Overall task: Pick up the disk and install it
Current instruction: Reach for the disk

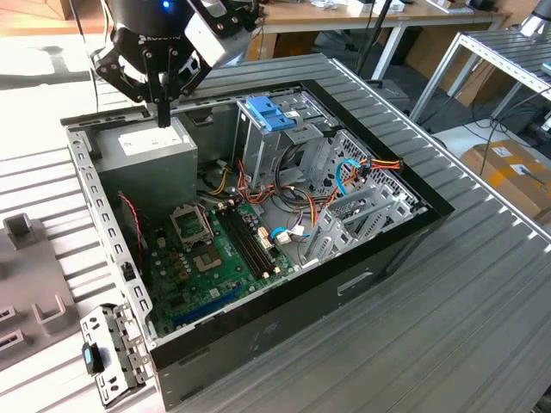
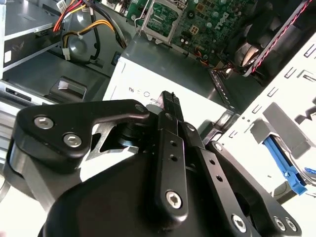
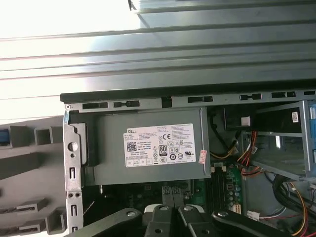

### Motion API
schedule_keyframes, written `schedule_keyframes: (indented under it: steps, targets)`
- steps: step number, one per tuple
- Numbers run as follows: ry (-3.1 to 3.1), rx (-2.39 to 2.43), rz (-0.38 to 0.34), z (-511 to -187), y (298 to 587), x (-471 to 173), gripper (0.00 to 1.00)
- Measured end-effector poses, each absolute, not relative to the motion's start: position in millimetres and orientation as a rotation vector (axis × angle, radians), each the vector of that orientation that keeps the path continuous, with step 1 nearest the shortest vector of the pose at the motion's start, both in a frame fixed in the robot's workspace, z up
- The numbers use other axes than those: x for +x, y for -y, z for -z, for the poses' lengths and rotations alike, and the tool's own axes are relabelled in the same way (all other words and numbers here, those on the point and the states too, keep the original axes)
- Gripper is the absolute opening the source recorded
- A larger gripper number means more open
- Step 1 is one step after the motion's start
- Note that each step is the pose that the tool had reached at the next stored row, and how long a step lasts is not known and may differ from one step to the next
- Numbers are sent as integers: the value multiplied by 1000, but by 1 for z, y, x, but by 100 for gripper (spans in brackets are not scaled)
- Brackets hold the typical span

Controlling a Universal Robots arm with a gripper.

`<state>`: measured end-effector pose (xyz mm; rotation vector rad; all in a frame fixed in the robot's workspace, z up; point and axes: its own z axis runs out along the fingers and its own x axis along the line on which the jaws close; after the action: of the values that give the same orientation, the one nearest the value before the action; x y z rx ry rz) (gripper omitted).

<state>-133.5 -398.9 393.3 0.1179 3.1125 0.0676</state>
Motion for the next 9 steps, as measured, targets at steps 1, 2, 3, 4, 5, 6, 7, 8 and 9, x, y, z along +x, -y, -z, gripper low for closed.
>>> schedule_keyframes:
  steps: [1, 2, 3, 4, 5, 6, 7, 8, 9]
  targets:
    - [-3112, 118, -68, -393, 399, -134, 11]
    - [-3112, 118, -68, -393, 399, -135, 11]
    - [-3112, 118, -68, -393, 399, -136, 11]
    - [-3112, 118, -68, -393, 399, -137, 11]
    - [-3112, 118, -68, -393, 399, -139, 11]
    - [-3113, 118, -68, -393, 399, -141, 11]
    - [-3113, 118, -68, -393, 399, -144, 11]
    - [-3113, 118, -68, -393, 399, -145, 11]
    - [-3112, 118, -68, -393, 399, -146, 11]
